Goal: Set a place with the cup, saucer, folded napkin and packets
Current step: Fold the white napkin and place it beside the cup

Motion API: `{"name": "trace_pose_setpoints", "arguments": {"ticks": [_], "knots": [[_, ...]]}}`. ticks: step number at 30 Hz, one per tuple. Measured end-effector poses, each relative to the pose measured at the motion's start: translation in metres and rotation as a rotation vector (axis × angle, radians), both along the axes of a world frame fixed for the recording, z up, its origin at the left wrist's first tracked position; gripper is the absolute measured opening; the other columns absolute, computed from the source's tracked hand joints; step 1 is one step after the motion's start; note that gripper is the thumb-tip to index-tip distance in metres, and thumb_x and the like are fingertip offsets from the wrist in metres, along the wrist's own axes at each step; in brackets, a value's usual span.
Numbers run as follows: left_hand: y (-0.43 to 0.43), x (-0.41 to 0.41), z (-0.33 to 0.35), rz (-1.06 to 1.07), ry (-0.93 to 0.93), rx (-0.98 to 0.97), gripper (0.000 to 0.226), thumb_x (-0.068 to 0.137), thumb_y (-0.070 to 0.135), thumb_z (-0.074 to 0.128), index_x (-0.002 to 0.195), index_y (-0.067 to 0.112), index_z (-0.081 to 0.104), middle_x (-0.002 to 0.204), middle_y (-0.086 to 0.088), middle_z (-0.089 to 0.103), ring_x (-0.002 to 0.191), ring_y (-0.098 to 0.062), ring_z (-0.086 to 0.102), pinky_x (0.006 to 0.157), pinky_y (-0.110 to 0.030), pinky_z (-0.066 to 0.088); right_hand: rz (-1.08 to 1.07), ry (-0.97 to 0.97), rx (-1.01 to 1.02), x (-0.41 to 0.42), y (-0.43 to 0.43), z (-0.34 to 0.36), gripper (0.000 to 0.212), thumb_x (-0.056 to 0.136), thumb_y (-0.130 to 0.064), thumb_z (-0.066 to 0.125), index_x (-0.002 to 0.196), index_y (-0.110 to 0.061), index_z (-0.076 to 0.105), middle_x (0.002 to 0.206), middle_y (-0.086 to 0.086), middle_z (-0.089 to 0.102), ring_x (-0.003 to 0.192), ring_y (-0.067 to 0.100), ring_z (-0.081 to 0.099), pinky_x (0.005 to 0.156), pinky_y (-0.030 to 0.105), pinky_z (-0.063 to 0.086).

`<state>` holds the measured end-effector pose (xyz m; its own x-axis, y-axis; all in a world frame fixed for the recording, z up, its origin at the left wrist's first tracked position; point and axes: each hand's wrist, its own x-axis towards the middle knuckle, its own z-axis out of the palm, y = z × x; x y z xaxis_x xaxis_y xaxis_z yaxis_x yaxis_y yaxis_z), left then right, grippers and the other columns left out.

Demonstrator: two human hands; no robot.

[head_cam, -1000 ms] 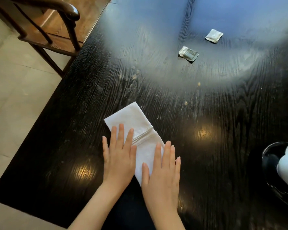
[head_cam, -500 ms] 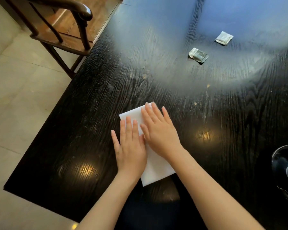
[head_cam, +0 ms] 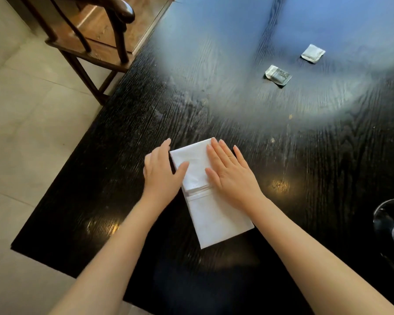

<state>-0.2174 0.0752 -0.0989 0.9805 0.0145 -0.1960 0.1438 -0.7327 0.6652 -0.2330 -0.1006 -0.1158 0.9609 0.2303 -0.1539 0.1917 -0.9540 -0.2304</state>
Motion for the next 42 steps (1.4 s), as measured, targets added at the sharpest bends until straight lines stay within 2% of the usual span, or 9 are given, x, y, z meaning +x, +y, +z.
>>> {"name": "trace_pose_setpoints", "arguments": {"ticks": [7, 12, 19, 23, 26, 29, 32, 38, 42], "knots": [[0.002, 0.064, 0.015, -0.454, 0.152, 0.176, 0.048, 0.074, 0.039, 0.071, 0.114, 0.019, 0.055, 0.092, -0.001, 0.049, 0.099, -0.027, 0.047, 0.083, -0.039, 0.042, -0.352, -0.032, 0.009, -0.086, 0.032, 0.032, 0.078, 0.089, -0.053, 0.028, 0.146, -0.002, 0.014, 0.155, 0.016, 0.017, 0.144, 0.028, 0.012, 0.117, 0.044, 0.009], [-0.004, 0.081, 0.024, -0.601, 0.213, 0.195, 0.029, 0.074, 0.034, 0.073, 0.093, 0.02, 0.056, 0.073, 0.012, 0.047, 0.075, -0.014, 0.047, 0.057, -0.026, 0.033, -0.417, 0.078, 0.019, -0.106, 0.054, 0.01, 0.085, 0.087, -0.062, 0.015, 0.142, -0.009, -0.022, 0.154, 0.008, -0.024, 0.14, 0.021, -0.026, 0.113, 0.037, -0.02], [-0.002, 0.07, 0.048, -0.658, 0.191, 0.103, 0.015, 0.08, 0.027, 0.066, 0.08, 0.019, 0.053, 0.073, 0.004, 0.052, 0.068, -0.015, 0.049, 0.057, -0.028, 0.037, -0.438, 0.013, 0.126, -0.106, 0.051, 0.008, 0.083, 0.089, -0.059, 0.029, 0.147, -0.012, -0.008, 0.156, 0.003, -0.012, 0.143, 0.017, -0.017, 0.114, 0.034, -0.015], [-0.005, 0.039, 0.069, -0.614, -0.023, 0.147, 0.017, 0.083, 0.024, 0.062, 0.094, 0.012, 0.056, 0.08, -0.005, 0.063, 0.077, -0.027, 0.058, 0.066, -0.037, 0.047, -0.628, -0.043, 0.706, -0.105, 0.039, 0.025, 0.056, 0.094, -0.039, 0.042, 0.145, -0.024, 0.023, 0.151, -0.015, 0.017, 0.142, 0.002, 0.012, 0.116, 0.023, 0.01], [-0.01, 0.01, 0.078, -0.543, -0.234, 0.193, 0.019, 0.085, 0.025, 0.06, 0.095, 0.01, 0.056, 0.077, -0.011, 0.067, 0.072, -0.037, 0.06, 0.064, -0.043, 0.047, -0.782, -0.16, 0.817, -0.099, 0.026, 0.04, 0.026, 0.095, -0.03, 0.043, 0.118, -0.028, 0.056, 0.117, -0.016, 0.057, 0.109, -0.003, 0.051, 0.092, 0.02, 0.045], [-0.015, -0.013, 0.079, -0.523, -0.423, 0.221, 0.015, 0.084, 0.021, 0.063, 0.089, 0.007, 0.059, 0.066, -0.011, 0.064, 0.06, -0.037, 0.059, 0.053, -0.04, 0.047, -0.911, 0.145, 1.068, -0.075, 0.018, 0.048, 0.022, 0.097, -0.032, 0.037, 0.093, -0.03, 0.059, 0.095, -0.005, 0.067, 0.086, 0.007, 0.066, 0.075, 0.027, 0.057], [-0.013, -0.033, 0.072, -0.525, -0.479, 0.2, 0.007, 0.081, 0.016, 0.066, 0.083, 0.01, 0.062, 0.06, -0.004, 0.06, 0.051, -0.026, 0.058, 0.045, -0.033, 0.044, -1.094, 0.422, 1.423, -0.057, 0.008, 0.051, 0.032, 0.099, -0.035, 0.033, 0.106, -0.013, 0.055, 0.095, 0.012, 0.07, 0.085, 0.018, 0.071, 0.075, 0.029, 0.058], [-0.005, -0.072, 0.031, -0.538, -0.526, -0.003, 0.023, 0.081, 0.009, 0.056, 0.099, 0.005, 0.07, 0.103, -0.006, 0.071, 0.101, -0.022, 0.067, 0.093, -0.04, 0.049, -1.127, 0.535, 1.469, -0.046, -0.007, 0.051, 0.05, 0.094, -0.047, 0.042, 0.11, -0.002, 0.058, 0.099, 0.016, 0.07, 0.086, 0.021, 0.071, 0.074, 0.033, 0.058], [-0.016, -0.095, 0.01, -0.634, -0.631, 0.129, 0.034, 0.084, 0.005, 0.054, 0.117, 0.004, 0.063, 0.124, -0.012, 0.062, 0.121, -0.027, 0.054, 0.102, -0.05, 0.04, -1.036, 0.657, 1.42, -0.042, -0.021, 0.057, 0.045, 0.091, -0.042, 0.052, 0.109, -0.002, 0.063, 0.096, 0.015, 0.068, 0.084, 0.023, 0.065, 0.07, 0.032, 0.053]]}}
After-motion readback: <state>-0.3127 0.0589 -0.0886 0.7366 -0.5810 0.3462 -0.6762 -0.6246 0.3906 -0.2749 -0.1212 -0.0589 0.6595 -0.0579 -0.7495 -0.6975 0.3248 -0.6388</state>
